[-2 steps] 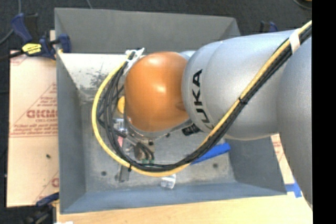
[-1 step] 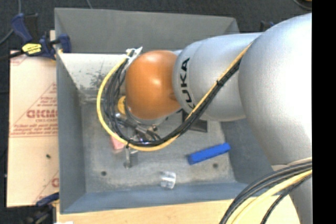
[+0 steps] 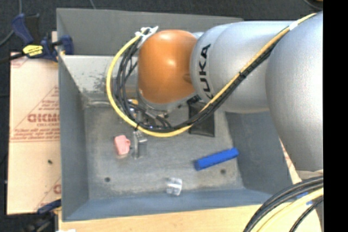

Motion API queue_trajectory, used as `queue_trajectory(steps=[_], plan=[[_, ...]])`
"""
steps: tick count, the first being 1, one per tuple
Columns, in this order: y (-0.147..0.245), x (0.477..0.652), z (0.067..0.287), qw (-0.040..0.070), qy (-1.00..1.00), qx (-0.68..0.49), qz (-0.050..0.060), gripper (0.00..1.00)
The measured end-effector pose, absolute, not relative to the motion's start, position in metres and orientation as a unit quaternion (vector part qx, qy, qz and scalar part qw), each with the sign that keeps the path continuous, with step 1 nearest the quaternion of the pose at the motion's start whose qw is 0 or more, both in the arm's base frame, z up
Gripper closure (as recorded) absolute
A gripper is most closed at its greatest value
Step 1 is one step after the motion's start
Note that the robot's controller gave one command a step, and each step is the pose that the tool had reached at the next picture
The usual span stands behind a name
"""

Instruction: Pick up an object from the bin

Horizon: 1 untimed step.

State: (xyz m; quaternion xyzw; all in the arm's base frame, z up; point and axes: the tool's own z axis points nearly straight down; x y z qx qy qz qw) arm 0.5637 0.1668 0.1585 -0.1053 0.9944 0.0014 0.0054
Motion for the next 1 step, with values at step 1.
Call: queue_trajectory(steps=[1], plan=[[0.1672, 0.568, 0.1133, 0.002, 0.959, -0.283, 0.0, 0.0]])
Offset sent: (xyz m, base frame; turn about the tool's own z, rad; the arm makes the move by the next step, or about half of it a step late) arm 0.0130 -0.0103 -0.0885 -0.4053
